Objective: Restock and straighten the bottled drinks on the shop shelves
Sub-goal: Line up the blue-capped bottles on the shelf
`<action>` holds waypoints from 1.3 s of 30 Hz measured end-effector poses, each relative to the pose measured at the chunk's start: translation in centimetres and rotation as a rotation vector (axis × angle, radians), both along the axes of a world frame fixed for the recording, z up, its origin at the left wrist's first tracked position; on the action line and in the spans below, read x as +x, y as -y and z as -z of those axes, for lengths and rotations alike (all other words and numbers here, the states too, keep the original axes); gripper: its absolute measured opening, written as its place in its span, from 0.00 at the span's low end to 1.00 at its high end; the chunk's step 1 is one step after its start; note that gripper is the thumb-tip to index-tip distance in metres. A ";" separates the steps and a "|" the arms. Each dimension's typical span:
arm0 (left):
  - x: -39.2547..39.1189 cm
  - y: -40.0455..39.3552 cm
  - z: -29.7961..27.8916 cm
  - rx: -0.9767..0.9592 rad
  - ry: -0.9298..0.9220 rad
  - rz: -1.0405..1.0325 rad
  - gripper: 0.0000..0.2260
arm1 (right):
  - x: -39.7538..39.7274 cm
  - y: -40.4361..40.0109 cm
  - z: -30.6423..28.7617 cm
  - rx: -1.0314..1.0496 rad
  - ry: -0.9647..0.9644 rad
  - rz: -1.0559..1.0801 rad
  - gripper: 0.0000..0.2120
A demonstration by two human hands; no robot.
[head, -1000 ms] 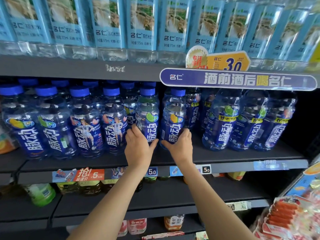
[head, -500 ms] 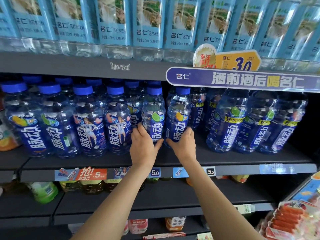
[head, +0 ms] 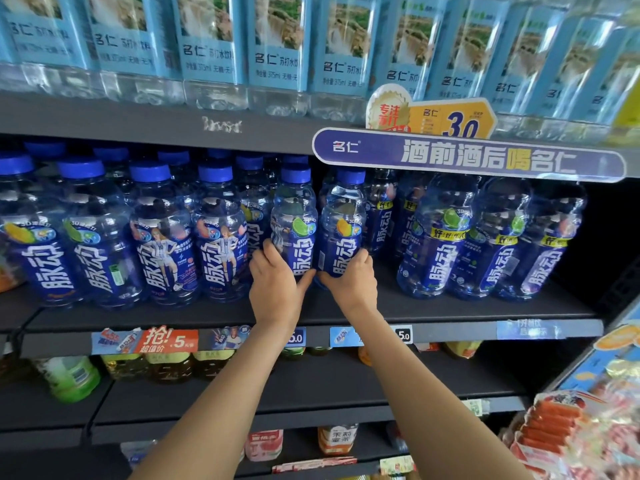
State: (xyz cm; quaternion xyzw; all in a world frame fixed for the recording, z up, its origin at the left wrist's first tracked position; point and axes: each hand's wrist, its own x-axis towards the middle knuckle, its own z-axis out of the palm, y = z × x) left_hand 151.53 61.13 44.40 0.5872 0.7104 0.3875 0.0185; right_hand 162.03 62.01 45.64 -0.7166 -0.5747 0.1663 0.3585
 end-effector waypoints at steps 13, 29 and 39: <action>-8.6 6.0 0.0 0.354 0.131 -0.106 0.22 | -8.6 3.3 -1.7 0.484 -0.049 -0.355 0.24; -17.6 4.0 -0.2 -0.044 0.047 0.116 0.29 | -15.6 3.4 -1.3 0.065 -0.152 0.007 0.27; -16.6 2.9 -0.5 -0.052 0.075 0.160 0.23 | -16.6 3.2 -3.5 -0.104 0.050 0.153 0.30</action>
